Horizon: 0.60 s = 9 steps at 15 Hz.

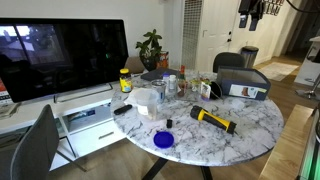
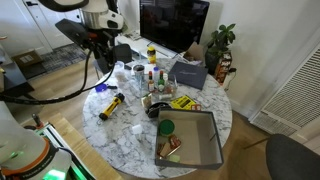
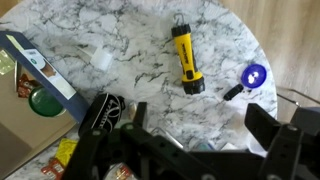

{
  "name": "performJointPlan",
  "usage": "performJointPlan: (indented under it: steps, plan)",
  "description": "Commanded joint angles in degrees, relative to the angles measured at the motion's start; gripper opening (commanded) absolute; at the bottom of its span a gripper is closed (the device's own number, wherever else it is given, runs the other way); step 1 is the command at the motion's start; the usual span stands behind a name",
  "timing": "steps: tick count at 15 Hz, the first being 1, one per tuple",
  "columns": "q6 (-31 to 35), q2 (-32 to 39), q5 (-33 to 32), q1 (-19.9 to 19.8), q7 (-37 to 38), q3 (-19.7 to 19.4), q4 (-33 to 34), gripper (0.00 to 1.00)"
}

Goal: Remove the glasses from the black bag

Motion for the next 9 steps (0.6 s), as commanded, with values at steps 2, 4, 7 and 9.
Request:
performJointPlan:
  steps: [2, 4, 7, 9]
  plan:
    - [13.7, 8.6, 1.2, -2.8, 3.5, -1.5, -2.5, 1.00]
    - [19.0, 13.3, 1.0, -3.5, 6.0, -1.3, -3.1, 1.00]
    - [24.3, 20.1, -0.9, -5.0, 14.1, 0.0, -3.0, 1.00]
    - [26.5, 24.1, -2.9, -5.7, 20.5, 0.6, -2.5, 1.00]
